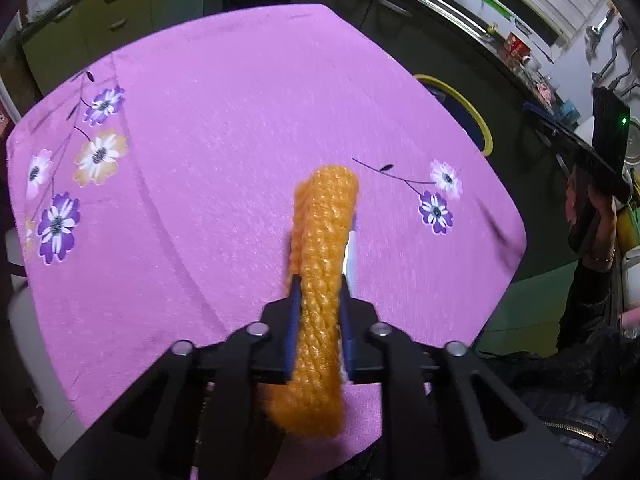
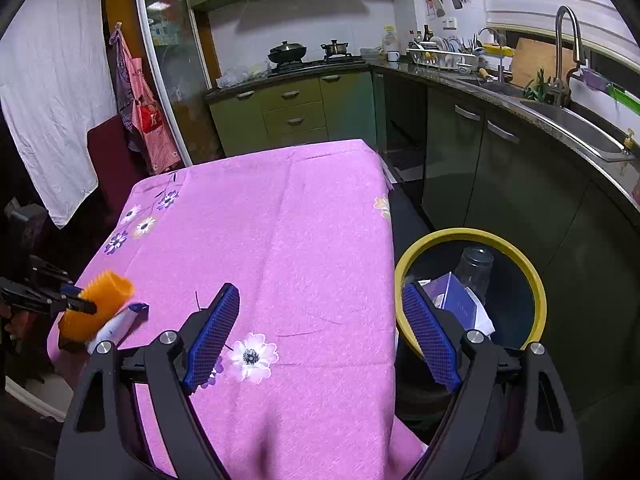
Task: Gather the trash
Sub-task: 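Carry the orange foam net over the bin and open the left gripper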
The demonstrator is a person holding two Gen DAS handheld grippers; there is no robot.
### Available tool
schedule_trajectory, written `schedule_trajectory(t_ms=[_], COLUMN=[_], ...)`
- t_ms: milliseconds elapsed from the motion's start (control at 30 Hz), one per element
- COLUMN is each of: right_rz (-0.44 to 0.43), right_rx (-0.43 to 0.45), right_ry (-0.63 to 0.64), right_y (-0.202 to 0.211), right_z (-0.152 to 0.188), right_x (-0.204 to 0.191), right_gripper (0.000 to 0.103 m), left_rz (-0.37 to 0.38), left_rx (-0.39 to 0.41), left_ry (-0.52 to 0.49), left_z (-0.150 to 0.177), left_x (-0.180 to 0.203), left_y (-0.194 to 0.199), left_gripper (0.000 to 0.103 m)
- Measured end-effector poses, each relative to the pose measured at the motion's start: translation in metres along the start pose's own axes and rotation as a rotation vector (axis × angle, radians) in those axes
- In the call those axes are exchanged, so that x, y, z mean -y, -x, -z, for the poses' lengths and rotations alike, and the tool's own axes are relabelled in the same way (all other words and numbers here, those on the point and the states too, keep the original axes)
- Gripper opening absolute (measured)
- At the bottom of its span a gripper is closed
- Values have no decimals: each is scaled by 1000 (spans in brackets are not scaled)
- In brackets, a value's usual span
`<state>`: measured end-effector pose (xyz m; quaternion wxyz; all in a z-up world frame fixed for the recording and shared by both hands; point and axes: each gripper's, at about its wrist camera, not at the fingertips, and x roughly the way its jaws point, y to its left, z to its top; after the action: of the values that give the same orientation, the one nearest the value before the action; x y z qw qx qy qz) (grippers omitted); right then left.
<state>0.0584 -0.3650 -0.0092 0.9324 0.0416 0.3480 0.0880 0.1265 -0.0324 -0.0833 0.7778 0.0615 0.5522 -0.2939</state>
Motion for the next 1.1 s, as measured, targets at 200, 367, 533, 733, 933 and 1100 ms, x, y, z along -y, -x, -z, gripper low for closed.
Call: schedule_trajectory(t_ms=[200,367,533,733,933,1100], right_rz=[1,33,95,201,259,283], right_rx=[2,22,52,78,87,84], right_ry=[2,11,-19,-94,-168,-228], right_y=[1,11,35,67,90,103], right_z=[2,2,8,26,46,65], right_x=[0,2,17,50,85,113], right_gripper=[83,83,83,83,84,84], left_rz=[-24,-14,42,117,178,188], left_rx=[56,76,70,32,11,-36], left_ry=[-23,-76,-185,-365,-492,-520], left_z=[-5,-19,-53,-113,-184,-235], left_x=[9,26,64,141,228,289], left_y=[18,31,31,8,-37,-107], left_gripper=[13,13,13,13,14,14])
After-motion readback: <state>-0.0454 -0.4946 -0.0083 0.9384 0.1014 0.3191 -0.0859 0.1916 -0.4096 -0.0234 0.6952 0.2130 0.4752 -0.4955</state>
